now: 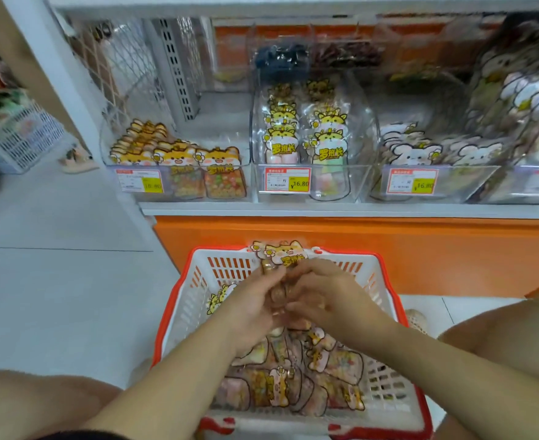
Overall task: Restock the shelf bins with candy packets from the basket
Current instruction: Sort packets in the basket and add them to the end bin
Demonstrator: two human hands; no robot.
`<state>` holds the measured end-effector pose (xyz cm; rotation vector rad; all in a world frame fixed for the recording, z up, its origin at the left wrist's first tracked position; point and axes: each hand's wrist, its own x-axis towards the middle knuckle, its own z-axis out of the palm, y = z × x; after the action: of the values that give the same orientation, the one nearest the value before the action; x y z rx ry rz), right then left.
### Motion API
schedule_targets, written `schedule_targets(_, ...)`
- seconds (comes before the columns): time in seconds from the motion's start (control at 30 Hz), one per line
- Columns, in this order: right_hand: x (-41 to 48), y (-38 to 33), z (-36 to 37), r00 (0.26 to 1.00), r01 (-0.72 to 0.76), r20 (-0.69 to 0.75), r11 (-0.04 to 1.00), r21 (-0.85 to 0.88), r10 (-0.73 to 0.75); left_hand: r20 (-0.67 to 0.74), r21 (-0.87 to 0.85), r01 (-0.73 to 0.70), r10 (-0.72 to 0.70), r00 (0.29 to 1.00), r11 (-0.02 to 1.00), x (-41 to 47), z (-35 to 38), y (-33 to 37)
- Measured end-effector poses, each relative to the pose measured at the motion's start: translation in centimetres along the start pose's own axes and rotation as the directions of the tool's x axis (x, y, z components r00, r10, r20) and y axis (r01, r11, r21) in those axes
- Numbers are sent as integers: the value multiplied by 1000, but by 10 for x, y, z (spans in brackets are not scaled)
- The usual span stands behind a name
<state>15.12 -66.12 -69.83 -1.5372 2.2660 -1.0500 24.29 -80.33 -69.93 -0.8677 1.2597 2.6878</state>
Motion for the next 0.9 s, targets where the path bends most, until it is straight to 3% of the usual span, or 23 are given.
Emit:
schedule_targets(0.13, -1, -5, -5, 999, -1, 50, 998, 65, -2, -58, 31, -82, 84, 995, 996, -6, -7, -4)
schedule_targets(0.27, 5, 1, -14, 947, -231, -163, 940, 253, 277, -78, 136, -135, 146, 986, 981, -8, -11, 1)
schedule_targets(0.33, 9, 4, -18, 895, -382, -58, 826, 415, 443, -67, 220, -135, 153, 986, 966, -10, -10, 3)
schedule_targets(0.4, 12, 10, -20, 867, -450, 56, 728, 516, 496, -48, 320, -149, 174, 984, 935, -11, -9, 6)
schedule_targets(0.53, 21, 3, -29, 878, -403, 23, 712, 575, 479, 31, 407, -262, 274, 961, 875, -14, -4, 24)
schedule_targets(0.7, 45, -7, -30, 824, -362, -115, 672, 646, 555, 101, 459, -317, 305, 947, 830, -19, -9, 57)
schedule_targets(0.9, 85, -49, -10, 817, -314, -107, 593, 741, 566, 145, 471, -350, 321, 936, 810, -24, -19, 95)
